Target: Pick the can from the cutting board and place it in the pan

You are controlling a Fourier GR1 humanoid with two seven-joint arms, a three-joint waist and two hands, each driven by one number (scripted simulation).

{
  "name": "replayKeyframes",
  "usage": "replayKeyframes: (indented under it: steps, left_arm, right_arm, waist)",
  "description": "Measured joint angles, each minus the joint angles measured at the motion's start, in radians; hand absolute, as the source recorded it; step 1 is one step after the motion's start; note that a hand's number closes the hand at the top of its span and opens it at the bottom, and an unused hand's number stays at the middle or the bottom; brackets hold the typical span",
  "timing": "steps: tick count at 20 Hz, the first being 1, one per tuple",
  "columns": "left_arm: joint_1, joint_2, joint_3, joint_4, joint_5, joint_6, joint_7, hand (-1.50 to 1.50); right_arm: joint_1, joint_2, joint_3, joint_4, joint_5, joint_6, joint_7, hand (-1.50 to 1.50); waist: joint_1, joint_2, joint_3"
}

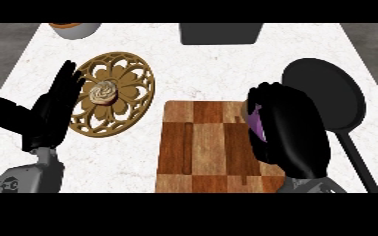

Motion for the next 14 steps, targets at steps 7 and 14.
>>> replayKeyframes:
  steps: [7, 14]
  left_arm:
    - [-0.01, -0.016, -0.016, -0.001, -0.015, 0.007, 0.006, 0.0]
    - [-0.011, -0.004, 0.001, 0.01, -0.004, -0.012, -0.01, 0.0]
  right_arm:
    - [-0.063, -0.013, -0.145, -0.077, -0.059, 0.046, 0.034, 1.5]
    - [-0.097, -0.116, -0.418, 0.039, -0.195, -0.072, -0.076, 1.5]
  waist:
    - [0.014, 0.006, 0.0]
    - [0.018, 0.009, 0.001]
